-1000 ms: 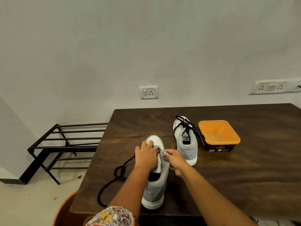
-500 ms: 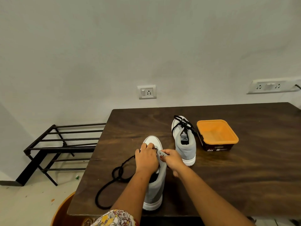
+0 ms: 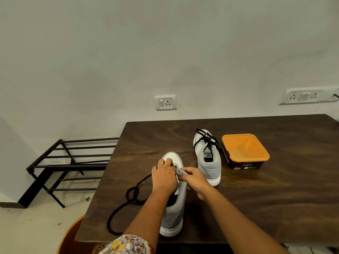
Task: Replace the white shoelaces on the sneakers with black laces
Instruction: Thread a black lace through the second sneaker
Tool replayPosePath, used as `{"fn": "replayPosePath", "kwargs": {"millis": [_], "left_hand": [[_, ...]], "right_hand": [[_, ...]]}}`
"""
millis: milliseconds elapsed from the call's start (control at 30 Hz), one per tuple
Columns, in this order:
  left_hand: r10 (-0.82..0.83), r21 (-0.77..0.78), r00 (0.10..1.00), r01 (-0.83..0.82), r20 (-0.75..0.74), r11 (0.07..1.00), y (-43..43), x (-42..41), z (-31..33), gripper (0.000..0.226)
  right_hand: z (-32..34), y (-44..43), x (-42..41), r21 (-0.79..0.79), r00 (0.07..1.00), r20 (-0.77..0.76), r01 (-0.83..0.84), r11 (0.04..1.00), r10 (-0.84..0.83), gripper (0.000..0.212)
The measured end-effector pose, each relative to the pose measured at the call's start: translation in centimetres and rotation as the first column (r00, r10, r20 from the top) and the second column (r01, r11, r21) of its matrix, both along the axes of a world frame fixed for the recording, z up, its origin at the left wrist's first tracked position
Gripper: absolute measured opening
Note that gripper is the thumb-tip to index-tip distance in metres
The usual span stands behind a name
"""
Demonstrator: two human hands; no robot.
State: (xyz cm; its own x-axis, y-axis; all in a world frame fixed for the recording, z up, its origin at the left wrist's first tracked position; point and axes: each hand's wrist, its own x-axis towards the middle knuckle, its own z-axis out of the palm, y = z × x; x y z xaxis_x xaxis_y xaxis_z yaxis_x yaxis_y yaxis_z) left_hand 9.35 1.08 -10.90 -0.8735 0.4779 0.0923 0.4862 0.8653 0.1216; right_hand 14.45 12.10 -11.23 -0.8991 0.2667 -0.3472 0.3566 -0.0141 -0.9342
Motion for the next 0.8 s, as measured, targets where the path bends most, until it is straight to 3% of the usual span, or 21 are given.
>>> {"fn": "replayPosePath", "kwargs": {"millis": [100, 167, 300, 433, 533, 567, 600, 633, 700, 767, 800], "left_hand": [[-0.002, 0.039, 1.000, 0.002, -0.005, 0.999, 0.2, 0.0, -0.3, 0.033], [0.000, 0.051, 1.000, 0.001, -0.014, 0.999, 0.1, -0.2, -0.5, 0.032], [0.009, 0.098, 1.000, -0.007, -0.012, 0.995, -0.1, -0.1, -0.6, 0.031], [0.061, 0.160, 0.998, -0.055, -0.027, 0.986, -0.4, 0.2, -0.7, 0.028], [0.096, 0.226, 0.995, -0.089, -0.024, 0.970, -0.4, 0.3, -0.6, 0.026], [0.100, 0.237, 0.995, -0.091, -0.025, 0.967, -0.3, 0.3, -0.6, 0.025], [0.103, 0.247, 0.994, -0.094, -0.025, 0.965, -0.4, 0.4, -0.7, 0.024], [0.110, 0.260, 0.994, -0.099, -0.028, 0.961, -0.4, 0.4, -0.7, 0.023], [0.130, 0.278, 0.991, -0.115, -0.036, 0.954, -0.5, 0.4, -0.7, 0.021], [0.142, 0.263, 0.989, -0.129, -0.033, 0.956, -0.6, 0.5, -0.8, 0.021], [0.144, 0.253, 0.989, -0.132, -0.029, 0.958, -0.6, 0.4, -0.8, 0.022]], "right_hand": [[0.5, 0.4, -0.1, -0.191, 0.999, 0.053, 0.014, 0.982, -0.003, 0.022], [0.5, 0.7, -0.3, -0.184, 0.998, 0.066, 0.009, 0.983, 0.004, 0.025], [0.2, 0.6, -1.5, 0.091, 0.999, 0.018, 0.032, 0.995, -0.034, 0.016], [-0.4, 0.1, -3.0, 0.524, 1.000, 0.001, -0.006, 0.852, 0.007, 0.022], [-1.2, -0.5, -3.1, 0.547, 0.996, 0.033, 0.047, 0.836, -0.078, 0.014], [-1.3, -0.6, -3.0, 0.443, 0.985, 0.013, 0.150, 0.884, -0.174, 0.016], [-0.9, -0.7, -2.8, 0.245, 0.951, -0.001, 0.299, 0.922, -0.308, 0.019], [-0.1, -0.5, -2.9, -0.029, 0.896, 0.014, 0.445, 0.895, -0.445, 0.022], [2.7, 0.7, -3.0, -0.555, 0.795, 0.070, 0.533, 0.638, -0.603, 0.027], [5.8, 2.5, -2.7, -0.780, 0.729, 0.048, 0.454, 0.431, -0.683, 0.033], [7.2, 3.4, -2.5, -0.803, 0.732, 0.006, 0.409, 0.433, -0.682, 0.035]]}}
